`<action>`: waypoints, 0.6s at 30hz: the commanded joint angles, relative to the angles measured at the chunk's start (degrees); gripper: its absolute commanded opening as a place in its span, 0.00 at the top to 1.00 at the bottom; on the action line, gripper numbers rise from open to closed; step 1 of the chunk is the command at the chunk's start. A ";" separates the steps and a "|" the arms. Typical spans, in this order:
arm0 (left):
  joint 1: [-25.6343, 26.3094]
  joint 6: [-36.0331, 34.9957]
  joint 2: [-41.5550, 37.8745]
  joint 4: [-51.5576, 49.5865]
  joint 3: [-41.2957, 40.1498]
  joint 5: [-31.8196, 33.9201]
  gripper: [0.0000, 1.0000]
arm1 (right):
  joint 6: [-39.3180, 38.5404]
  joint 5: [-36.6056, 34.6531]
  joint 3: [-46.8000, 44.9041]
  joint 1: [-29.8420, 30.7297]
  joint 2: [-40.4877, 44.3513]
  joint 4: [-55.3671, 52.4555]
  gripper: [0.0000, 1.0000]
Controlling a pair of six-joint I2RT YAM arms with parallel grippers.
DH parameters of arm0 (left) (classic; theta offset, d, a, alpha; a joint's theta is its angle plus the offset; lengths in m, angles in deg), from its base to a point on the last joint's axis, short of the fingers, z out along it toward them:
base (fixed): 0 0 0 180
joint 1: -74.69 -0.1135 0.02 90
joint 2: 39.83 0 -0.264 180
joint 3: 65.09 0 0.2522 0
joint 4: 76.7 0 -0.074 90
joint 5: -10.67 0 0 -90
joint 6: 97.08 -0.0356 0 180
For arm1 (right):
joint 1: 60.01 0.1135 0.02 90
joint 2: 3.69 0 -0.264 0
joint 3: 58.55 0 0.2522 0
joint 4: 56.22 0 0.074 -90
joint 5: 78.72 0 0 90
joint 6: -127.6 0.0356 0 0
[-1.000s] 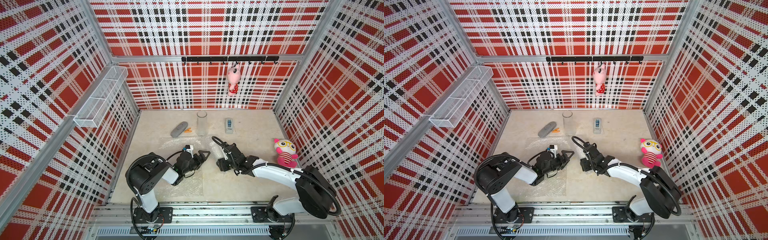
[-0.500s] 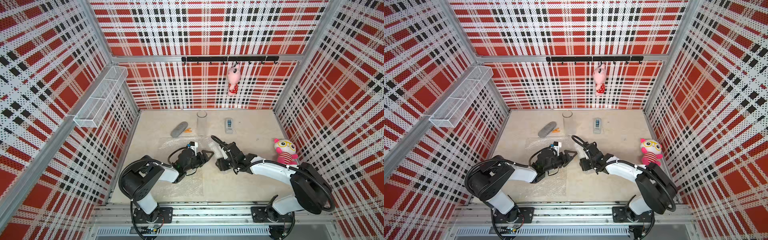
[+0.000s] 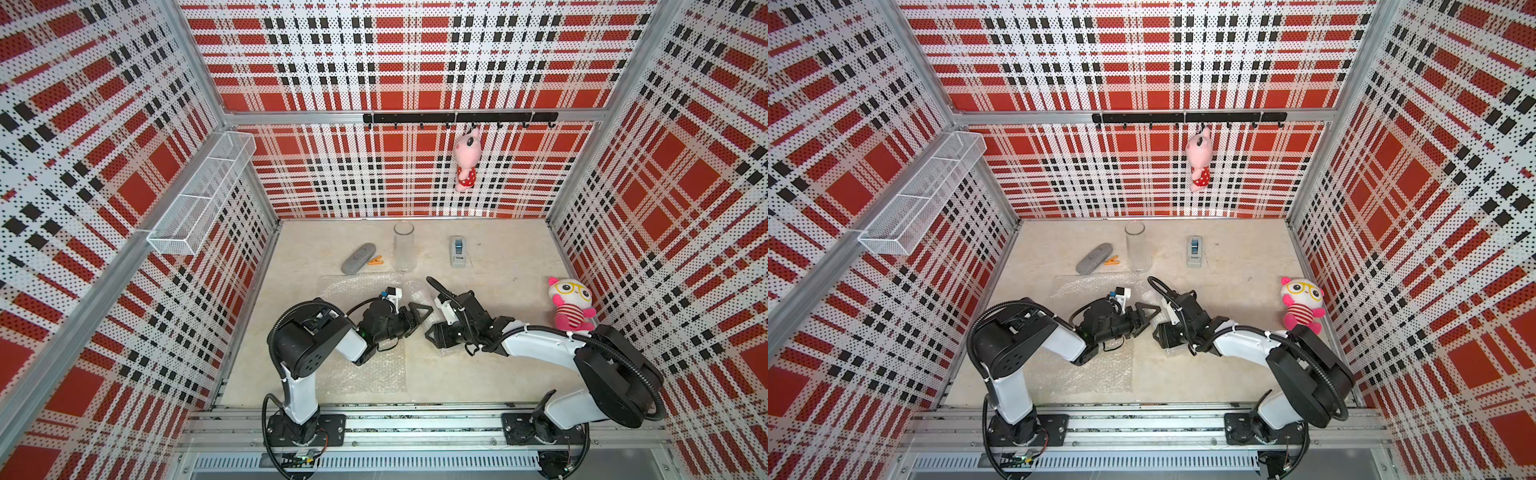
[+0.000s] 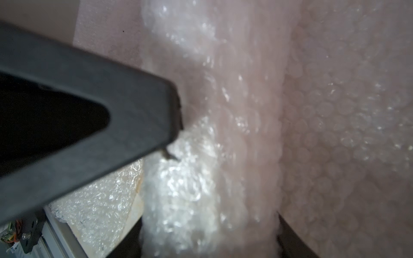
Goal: Wrap vases in bubble wrap
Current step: Wrap the vase in bubble wrap.
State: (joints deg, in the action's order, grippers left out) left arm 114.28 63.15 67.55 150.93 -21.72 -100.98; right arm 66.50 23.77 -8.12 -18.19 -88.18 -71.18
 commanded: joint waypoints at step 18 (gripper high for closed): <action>-0.66 -1.04 1.43 4.24 0.10 -0.41 0.65 | 1.17 4.20 -1.28 1.52 1.98 8.99 0.48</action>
State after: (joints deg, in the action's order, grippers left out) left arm 113.97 64.53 68.77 153.81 -21.29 -101.44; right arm 68.62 27.96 -10.35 -17.33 -88.18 -63.44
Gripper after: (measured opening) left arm 0.644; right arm 0.616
